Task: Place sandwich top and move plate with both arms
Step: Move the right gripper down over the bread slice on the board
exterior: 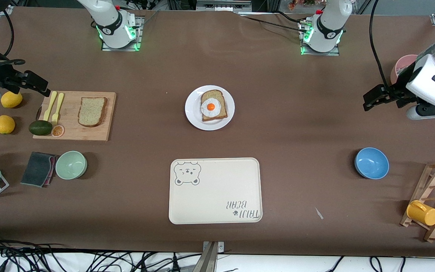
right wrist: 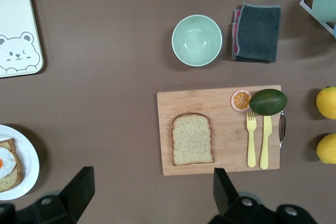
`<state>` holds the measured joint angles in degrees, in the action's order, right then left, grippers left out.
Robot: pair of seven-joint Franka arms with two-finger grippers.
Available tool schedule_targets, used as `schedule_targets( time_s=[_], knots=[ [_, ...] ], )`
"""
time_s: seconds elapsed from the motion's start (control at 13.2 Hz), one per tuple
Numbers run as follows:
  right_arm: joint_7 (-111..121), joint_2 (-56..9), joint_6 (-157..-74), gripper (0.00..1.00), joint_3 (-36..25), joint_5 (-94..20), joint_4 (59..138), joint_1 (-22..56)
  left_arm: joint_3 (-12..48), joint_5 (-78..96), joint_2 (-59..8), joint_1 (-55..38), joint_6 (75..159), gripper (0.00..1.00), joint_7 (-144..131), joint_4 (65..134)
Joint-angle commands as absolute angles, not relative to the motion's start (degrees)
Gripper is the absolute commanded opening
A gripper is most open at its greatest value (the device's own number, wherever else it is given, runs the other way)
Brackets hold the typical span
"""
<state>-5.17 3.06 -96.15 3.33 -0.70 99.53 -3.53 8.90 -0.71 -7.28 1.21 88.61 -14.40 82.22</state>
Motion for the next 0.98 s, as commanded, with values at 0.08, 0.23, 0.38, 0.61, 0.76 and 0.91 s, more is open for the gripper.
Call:
schedule_targets(
  time_s=[0.08, 0.23, 0.38, 0.61, 0.76, 0.91],
  knots=[
    [-4.0, 1.4, -96.0, 1.00, 4.0, -0.3, 99.9, -3.8, 8.8, 0.4, -7.3, 1.3, 88.3, 1.00, -14.5, 81.4],
    [-4.0, 1.1, -97.3, 1.00, 4.1, -0.1, 101.9, -3.8, 8.8, 0.4, -7.3, 1.3, 88.2, 1.00, -14.5, 81.4],
    [-4.0, 1.1, -103.3, 1.00, 4.7, 2.2, 107.1, -3.8, 8.8, 0.4, -7.3, 1.3, 88.2, 1.00, -14.5, 81.5],
    [-5.9, 0.4, -113.3, 0.99, 4.7, 2.7, 117.0, -3.8, 8.8, 0.4, -7.3, 1.3, 88.2, 1.00, -14.4, 81.4],
    [-6.8, 0.1, -121.1, 0.99, 4.3, 2.7, 125.4, -3.8, 8.9, 0.4, -7.3, 1.3, 88.2, 1.00, -14.4, 81.4],
    [-10.7, -0.3, -126.4, 0.99, 4.3, 2.8, 131.3, -3.8, 8.9, 0.4, -7.2, 1.3, 88.2, 1.00, -14.4, 81.4]
  ],
)
